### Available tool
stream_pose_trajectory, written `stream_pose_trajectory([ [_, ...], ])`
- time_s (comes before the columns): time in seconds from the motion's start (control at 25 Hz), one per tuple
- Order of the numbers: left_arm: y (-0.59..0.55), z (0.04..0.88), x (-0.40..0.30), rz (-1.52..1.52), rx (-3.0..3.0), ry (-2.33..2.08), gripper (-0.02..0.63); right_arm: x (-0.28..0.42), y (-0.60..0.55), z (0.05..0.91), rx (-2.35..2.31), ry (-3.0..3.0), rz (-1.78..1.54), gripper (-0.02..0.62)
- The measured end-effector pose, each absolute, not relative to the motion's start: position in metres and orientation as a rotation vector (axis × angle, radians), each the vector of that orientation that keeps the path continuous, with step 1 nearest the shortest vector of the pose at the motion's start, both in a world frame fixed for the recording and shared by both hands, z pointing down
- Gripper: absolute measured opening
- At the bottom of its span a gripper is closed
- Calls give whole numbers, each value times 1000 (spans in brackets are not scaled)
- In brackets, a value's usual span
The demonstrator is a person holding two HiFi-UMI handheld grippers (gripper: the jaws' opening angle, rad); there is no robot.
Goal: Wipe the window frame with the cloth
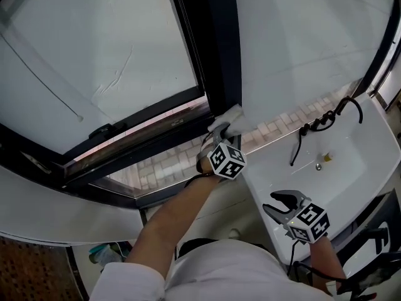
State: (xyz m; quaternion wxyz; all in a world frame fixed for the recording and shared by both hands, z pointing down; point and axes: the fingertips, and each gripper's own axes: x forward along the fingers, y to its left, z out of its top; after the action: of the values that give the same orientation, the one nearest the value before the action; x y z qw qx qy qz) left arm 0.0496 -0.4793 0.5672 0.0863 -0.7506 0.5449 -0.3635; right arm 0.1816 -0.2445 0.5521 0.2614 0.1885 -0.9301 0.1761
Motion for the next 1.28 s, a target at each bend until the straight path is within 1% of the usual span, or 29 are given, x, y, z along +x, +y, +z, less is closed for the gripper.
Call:
stream_pose_trajectory([
  [0.16, -477, 572, 38, -944, -2370, 1757, 95, 169, -242, 551, 471, -2505, 452, 163],
  [0.4, -464, 583, -40, -839, -2350, 2021, 95, 154, -240, 550, 439, -2478, 426, 163],
  [0.64, -423, 582, -121, -782, -2286, 2159, 95, 111, -235, 547, 371, -2473, 379, 163],
  [1.28, -244, 583, -410, -924, -1905, 2442, 95, -50, -177, 527, 159, -2475, 265, 163],
])
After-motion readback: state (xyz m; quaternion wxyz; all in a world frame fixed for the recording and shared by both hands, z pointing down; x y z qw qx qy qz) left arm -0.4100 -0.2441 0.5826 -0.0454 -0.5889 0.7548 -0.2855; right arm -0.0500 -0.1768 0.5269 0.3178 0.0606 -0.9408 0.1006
